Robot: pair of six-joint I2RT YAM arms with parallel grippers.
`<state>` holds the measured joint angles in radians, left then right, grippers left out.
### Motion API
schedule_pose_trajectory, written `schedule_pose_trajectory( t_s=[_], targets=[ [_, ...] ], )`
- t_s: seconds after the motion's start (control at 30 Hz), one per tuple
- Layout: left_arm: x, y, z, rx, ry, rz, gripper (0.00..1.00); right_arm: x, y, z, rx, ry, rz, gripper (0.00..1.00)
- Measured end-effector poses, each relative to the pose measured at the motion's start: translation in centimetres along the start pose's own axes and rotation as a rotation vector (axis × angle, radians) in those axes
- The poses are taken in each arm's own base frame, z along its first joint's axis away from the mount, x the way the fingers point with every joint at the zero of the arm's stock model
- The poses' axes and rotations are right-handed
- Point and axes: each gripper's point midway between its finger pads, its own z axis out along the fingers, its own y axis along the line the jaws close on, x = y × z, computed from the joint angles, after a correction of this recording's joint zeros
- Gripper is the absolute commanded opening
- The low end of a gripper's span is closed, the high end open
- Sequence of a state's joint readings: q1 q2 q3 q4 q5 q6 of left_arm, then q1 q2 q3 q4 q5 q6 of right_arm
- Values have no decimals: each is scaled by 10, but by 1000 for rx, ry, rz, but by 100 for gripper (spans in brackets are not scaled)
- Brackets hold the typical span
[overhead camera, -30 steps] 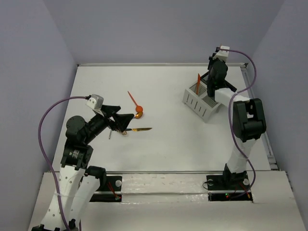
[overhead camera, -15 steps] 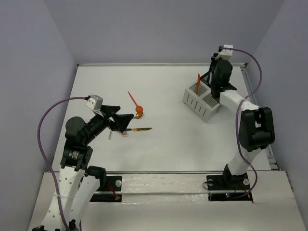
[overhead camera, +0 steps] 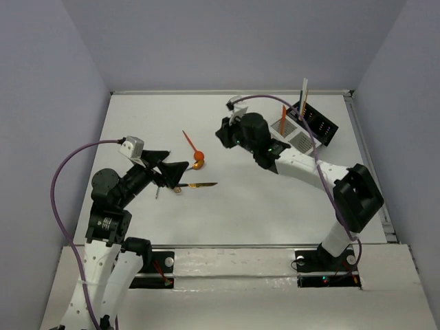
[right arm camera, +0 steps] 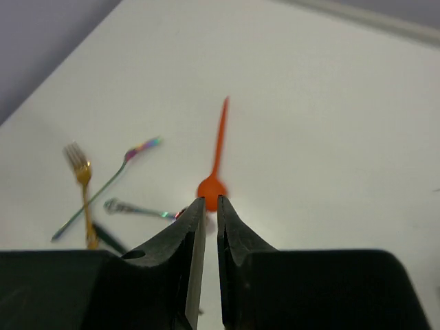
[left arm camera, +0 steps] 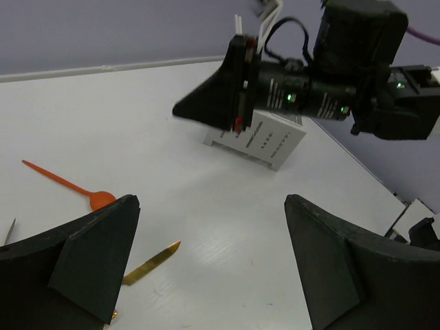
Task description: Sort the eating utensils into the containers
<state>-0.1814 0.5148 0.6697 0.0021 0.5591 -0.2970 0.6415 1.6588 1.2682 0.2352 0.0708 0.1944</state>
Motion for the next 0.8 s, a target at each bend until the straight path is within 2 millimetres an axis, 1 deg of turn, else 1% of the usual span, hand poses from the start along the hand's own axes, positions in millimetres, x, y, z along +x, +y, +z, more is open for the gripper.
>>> schedule_pose_trajectory(
  t_s=[0.03, 0.1, 0.13, 0.17, 0.2, 0.3, 0.37, 0.43, 0.57, 0.63, 0.67, 0.77, 0.8],
  targets=[
    [0, 0, 0, -1, 0, 0, 99, 30, 23, -2, -56, 74, -15, 18],
    [0, 0, 0, -3, -2, 0, 99, 76, 61, -9, -158, 191, -45, 22],
    [0, 1, 0, -4, -2, 0, 99, 93, 73, -12, -193, 237, -58, 24],
    [-1, 1, 0, -6, -4, 1, 99, 109, 82, -16, -222, 279, -73, 26],
    [-1, 1, 0, -9, -6, 1, 99, 125, 92, -18, -251, 319, -92, 30],
    [-2, 3, -2, -24, -10, 1, 99, 156, 112, -20, -301, 399, -143, 40],
    [-3, 8, -4, -56, -20, 1, 99, 168, 122, -18, -322, 429, -167, 45],
    [-4, 14, -6, -98, -30, -1, 99, 184, 134, -13, -342, 457, -189, 47],
    [-11, 27, -12, -193, -57, -6, 99, 205, 152, -4, -362, 493, -228, 49],
    [-14, 32, -13, -223, -68, -6, 99, 214, 156, 0, -365, 512, -250, 51],
    [-14, 34, -14, -233, -69, -8, 99, 218, 156, 1, -364, 522, -263, 52],
    [-13, 37, -15, -251, -66, -11, 99, 231, 156, 9, -369, 553, -315, 59],
    [-13, 37, -15, -252, -66, -11, 99, 234, 155, 10, -370, 564, -329, 59]
  ],
)
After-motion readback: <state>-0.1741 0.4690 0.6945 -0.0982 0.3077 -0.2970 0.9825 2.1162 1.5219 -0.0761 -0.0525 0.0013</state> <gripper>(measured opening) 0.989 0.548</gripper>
